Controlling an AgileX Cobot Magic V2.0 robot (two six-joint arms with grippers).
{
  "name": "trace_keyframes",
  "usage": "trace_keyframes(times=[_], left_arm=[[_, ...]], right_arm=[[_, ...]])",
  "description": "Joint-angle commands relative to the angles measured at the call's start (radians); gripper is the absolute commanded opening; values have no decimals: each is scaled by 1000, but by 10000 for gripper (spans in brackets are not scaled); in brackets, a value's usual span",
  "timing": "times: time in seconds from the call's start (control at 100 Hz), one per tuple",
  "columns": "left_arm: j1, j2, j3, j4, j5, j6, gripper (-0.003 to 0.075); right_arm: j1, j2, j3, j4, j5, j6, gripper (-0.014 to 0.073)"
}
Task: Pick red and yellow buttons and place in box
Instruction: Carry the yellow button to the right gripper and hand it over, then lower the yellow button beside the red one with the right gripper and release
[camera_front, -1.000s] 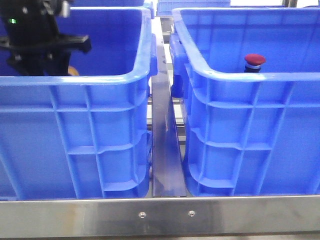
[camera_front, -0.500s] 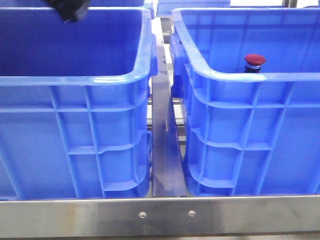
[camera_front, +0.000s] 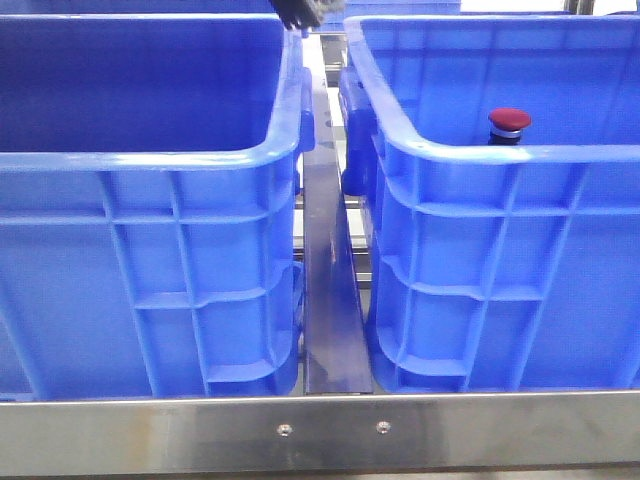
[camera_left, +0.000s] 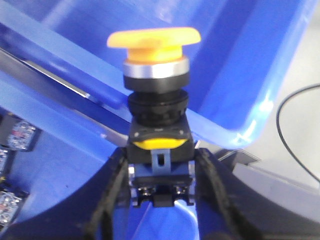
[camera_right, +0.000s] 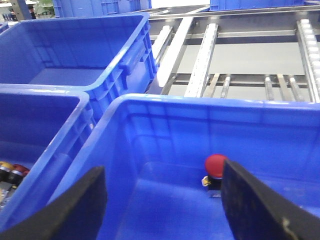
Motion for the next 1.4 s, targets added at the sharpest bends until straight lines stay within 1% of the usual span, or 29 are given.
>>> trace_keyframes(times=[0.0, 0.06, 0.17, 0.24, 0.34, 0.42, 0.49, 0.79, 0.85, 1.19, 1.29, 1.36, 1.39], left_arm=[[-9, -26, -33, -31, -37, 5, 102], [-9, -21, -33, -31, -37, 5, 103], [-9, -20, -33, -31, -39, 5, 103], [-9, -20, -33, -31, -39, 5, 103], [-9, -20, -33, -31, -39, 5, 103], [-9, -20, -33, -31, -39, 5, 103], [-9, -20, -33, -31, -39, 5, 103], [-9, -20, -33, -31, -39, 5, 103], [-9, -20, -33, -31, -39, 5, 103], [-9, -20, -33, -31, -39, 5, 103], [-9, -20, -33, -31, -39, 5, 103], [-9, -20, -33, -31, -39, 5, 103], [-9, -20, -33, -31, -37, 5, 103]], right_arm=[[-5, -9, -35, 48, 9, -6, 505], [-5, 0, -59, 94, 63, -5, 505], [-5, 47, -118, 177, 212, 13, 505], [-5, 96, -161, 239, 308, 18, 506], [-5, 182, -216, 335, 430, 58, 506], [-5, 255, -255, 388, 538, 58, 508], [-4, 314, -281, 419, 600, 58, 508], [-4, 490, -335, 522, 774, 58, 511], [-4, 504, -335, 539, 786, 57, 511], [0, 528, -334, 541, 854, 57, 508], [0, 528, -334, 541, 854, 57, 472], [0, 528, -334, 541, 855, 57, 407], [0, 528, -334, 541, 856, 57, 363]])
